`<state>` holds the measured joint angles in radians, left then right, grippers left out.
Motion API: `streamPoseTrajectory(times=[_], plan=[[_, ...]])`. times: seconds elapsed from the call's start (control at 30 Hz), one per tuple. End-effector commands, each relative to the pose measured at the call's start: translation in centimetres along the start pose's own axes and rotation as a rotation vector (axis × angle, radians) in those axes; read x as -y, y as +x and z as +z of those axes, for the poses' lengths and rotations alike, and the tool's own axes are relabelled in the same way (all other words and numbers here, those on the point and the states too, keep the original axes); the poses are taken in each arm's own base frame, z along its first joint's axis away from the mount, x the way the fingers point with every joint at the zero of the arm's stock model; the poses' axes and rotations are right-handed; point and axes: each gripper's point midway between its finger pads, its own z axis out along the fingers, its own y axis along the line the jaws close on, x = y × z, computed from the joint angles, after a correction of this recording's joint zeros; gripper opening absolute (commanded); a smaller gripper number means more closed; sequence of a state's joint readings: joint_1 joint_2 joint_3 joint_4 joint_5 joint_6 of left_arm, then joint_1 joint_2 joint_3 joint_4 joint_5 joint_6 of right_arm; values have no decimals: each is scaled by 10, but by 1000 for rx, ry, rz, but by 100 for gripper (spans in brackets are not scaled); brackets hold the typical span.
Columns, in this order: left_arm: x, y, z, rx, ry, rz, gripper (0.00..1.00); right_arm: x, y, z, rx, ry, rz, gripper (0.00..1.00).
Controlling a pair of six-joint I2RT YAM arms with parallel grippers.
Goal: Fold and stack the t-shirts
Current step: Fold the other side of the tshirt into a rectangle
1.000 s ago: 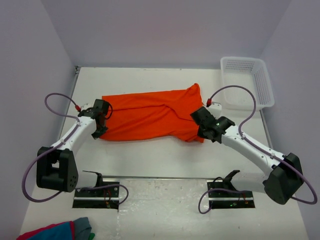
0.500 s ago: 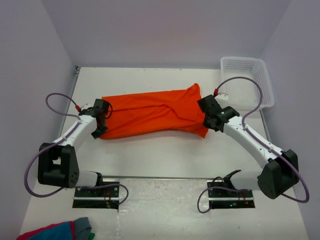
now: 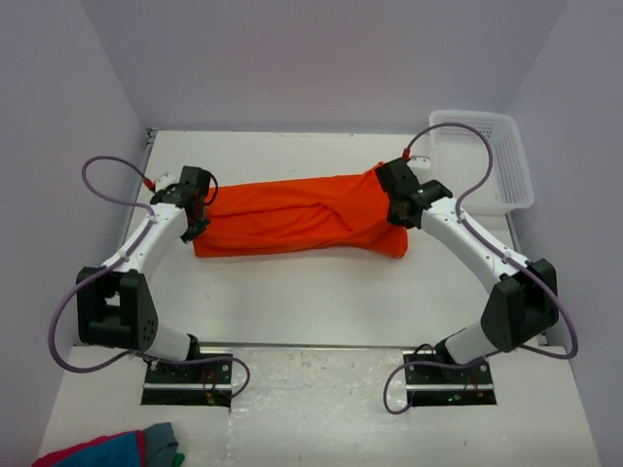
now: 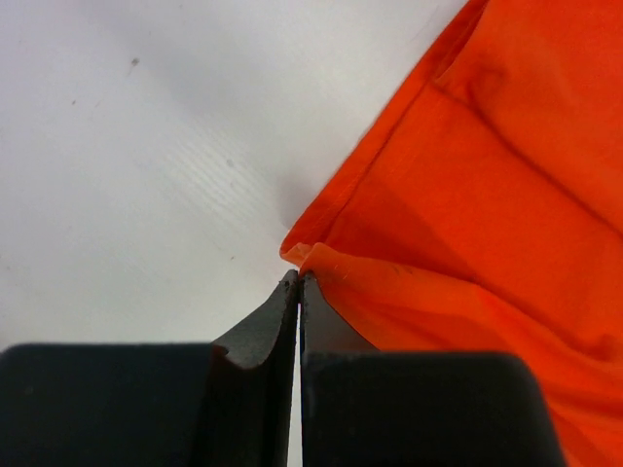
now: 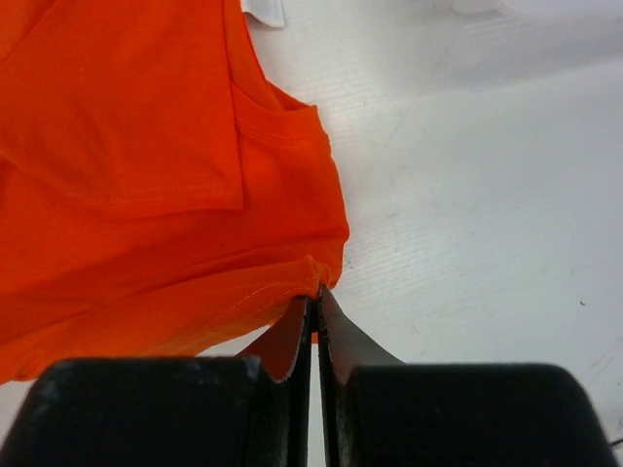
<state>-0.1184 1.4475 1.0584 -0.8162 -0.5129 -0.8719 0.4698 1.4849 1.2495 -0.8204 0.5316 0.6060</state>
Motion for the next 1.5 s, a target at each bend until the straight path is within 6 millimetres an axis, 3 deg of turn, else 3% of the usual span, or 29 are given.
streamPoseTrajectory(times=[0.0, 0.43, 0.67, 1.0, 1.47], plan=[[12, -36, -6, 84, 1, -55, 0, -8, -31, -3, 58, -16, -10, 0], [42, -72, 11, 106, -45, -66, 0, -29, -54, 34, 10, 8, -110, 0], [63, -88, 22, 104, -37, -71, 0, -42, -77, 51, 4, -8, -133, 0], [83, -84, 53, 63, -58, -48, 0, -67, -99, 73, -4, -33, -221, 0], [97, -96, 68, 60, -43, -76, 0, -88, -126, 93, 9, -77, -261, 0]])
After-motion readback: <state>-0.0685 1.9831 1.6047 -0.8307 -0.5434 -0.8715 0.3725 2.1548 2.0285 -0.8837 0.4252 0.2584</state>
